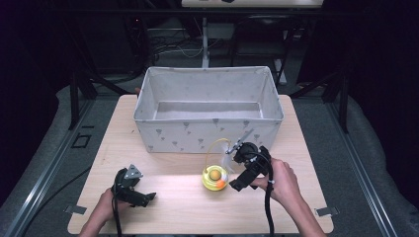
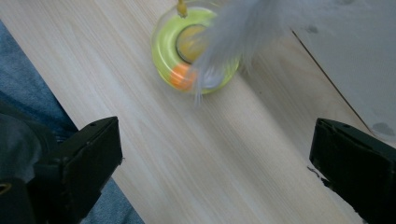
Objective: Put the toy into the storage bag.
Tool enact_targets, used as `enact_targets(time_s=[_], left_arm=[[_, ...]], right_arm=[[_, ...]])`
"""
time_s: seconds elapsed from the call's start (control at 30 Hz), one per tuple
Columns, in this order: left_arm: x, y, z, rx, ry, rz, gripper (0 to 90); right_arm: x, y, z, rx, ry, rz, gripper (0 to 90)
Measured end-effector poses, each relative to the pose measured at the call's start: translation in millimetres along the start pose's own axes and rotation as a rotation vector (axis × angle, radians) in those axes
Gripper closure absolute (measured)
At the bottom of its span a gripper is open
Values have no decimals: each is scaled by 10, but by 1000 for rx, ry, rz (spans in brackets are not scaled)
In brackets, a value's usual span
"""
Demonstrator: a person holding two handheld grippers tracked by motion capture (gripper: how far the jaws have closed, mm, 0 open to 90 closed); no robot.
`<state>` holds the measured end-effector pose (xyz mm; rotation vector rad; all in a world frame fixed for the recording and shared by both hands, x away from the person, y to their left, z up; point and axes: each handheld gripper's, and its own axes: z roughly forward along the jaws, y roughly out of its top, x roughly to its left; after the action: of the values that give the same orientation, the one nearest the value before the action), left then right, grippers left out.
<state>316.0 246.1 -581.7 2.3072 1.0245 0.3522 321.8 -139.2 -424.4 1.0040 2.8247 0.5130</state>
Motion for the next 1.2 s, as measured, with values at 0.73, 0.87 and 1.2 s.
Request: enact_targets(time_s=[0.73,0.87,1.2], left_arm=[[0,1,-1,2,0,0,2],[-1,1,0,1,0,-1,2],[1,1,-1,2,-1,1,2]], right_arm=[[-28,592,-185,-22,32,-48,0],[-25,686,-215,-23,35,-62,22],[-26,918,-248,-51,34,-81,285]])
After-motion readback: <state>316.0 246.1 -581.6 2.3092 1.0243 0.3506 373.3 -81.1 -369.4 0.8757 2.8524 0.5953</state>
